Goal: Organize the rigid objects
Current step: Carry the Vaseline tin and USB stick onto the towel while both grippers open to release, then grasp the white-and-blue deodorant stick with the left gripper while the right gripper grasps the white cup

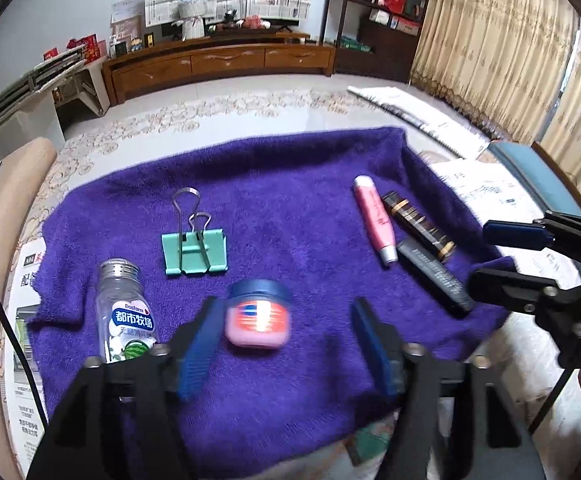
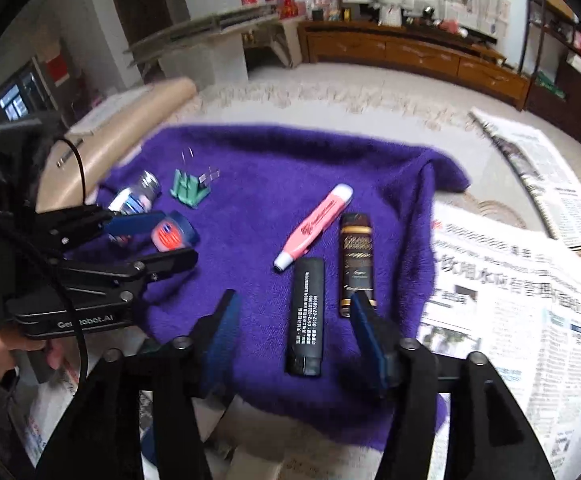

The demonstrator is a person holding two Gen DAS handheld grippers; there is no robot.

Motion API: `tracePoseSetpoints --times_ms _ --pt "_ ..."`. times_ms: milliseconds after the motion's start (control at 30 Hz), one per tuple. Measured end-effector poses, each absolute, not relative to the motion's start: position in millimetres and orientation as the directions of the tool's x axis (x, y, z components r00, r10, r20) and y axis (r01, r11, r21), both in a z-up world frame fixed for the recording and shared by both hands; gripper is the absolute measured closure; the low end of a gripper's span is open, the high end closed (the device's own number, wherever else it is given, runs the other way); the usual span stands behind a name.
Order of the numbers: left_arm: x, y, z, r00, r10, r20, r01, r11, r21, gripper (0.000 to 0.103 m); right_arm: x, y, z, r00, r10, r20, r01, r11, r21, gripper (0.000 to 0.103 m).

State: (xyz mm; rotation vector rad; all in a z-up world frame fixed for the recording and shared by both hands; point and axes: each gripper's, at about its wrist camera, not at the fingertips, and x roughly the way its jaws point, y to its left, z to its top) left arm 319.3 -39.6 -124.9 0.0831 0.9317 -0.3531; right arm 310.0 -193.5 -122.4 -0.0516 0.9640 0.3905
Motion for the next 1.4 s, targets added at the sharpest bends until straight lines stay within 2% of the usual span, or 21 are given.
tracePoseSetpoints --times_ms 33,67,100,200,400,633,767,900,1033,1100,1200,1233,1267,1333,1367,1400 --pt "313 -40 -119 0.556 -0.267 -0.787 0.335 0.939 -0.082 0.027 305 -197 -116 0.519 0.304 -0.799 -0.337 0.932 0.135 0.039" --pt "310 -41 -115 0.562 -0.268 -0.782 0.335 0.939 -0.081 0.023 300 -200 -111 0.531 0.303 -0.792 -0.325 0.935 0.14 0.029" --pt "305 -42 -111 0.571 -0.271 -0.775 0.335 0.939 -0.081 0.014 296 -203 -107 0.536 0.3 -0.789 -0.316 0.938 0.142 0.016" --pt "282 -45 -98 0.593 -0.284 -0.754 0.338 0.937 -0.087 0.0 282 -213 -98 0.553 0.269 -0.789 -0.274 0.952 0.133 0.0" --pt "234 -57 -94 0.574 -0.276 -0.771 0.31 0.945 -0.107 0.0 242 -241 -93 0.581 0.21 -0.787 -0.144 0.977 0.155 0.0" --pt "213 -75 -125 0.51 -0.288 -0.811 0.275 0.947 -0.164 0.0 201 -279 -110 0.589 0.159 -0.792 -0.023 0.983 0.18 0.0" --pt "214 -90 -148 0.492 -0.24 -0.837 0.253 0.959 -0.127 0.0 192 -305 -125 0.576 0.174 -0.799 0.037 0.971 0.238 0.0" --pt "214 -89 -154 0.528 -0.177 -0.831 0.199 0.977 -0.081 0.0 191 -316 -126 0.575 0.181 -0.797 0.054 0.965 0.258 0.0" --pt "214 -94 -156 0.547 -0.154 -0.823 0.21 0.977 -0.044 0.0 187 -318 -119 0.593 0.194 -0.782 0.038 0.963 0.267 0.0" --pt "215 -98 -155 0.558 -0.147 -0.816 0.218 0.976 -0.026 0.004 185 -317 -117 0.595 0.197 -0.78 0.031 0.963 0.267 0.0" --pt "217 -105 -157 0.554 -0.154 -0.818 0.244 0.97 -0.018 0.02 183 -315 -118 0.587 0.206 -0.783 0.022 0.963 0.27 0.0" --pt "215 -108 -156 0.562 -0.149 -0.813 0.252 0.968 -0.003 0.029 182 -314 -118 0.585 0.205 -0.785 0.022 0.963 0.267 0.0" --pt "213 -111 -154 0.566 -0.157 -0.809 0.264 0.965 -0.003 0.033 181 -314 -119 0.58 0.203 -0.789 0.022 0.964 0.264 0.0" --pt "209 -116 -152 0.566 -0.165 -0.808 0.278 0.961 -0.002 0.051 179 -313 -120 0.571 0.203 -0.796 0.019 0.966 0.26 0.0" --pt "208 -118 -151 0.564 -0.167 -0.808 0.281 0.96 -0.002 0.055 177 -312 -120 0.568 0.2 -0.798 0.016 0.967 0.253 0.0" --pt "208 -119 -150 0.564 -0.171 -0.808 0.284 0.959 -0.004 0.063 176 -310 -120 0.566 0.197 -0.8 0.014 0.969 0.248 0.0"
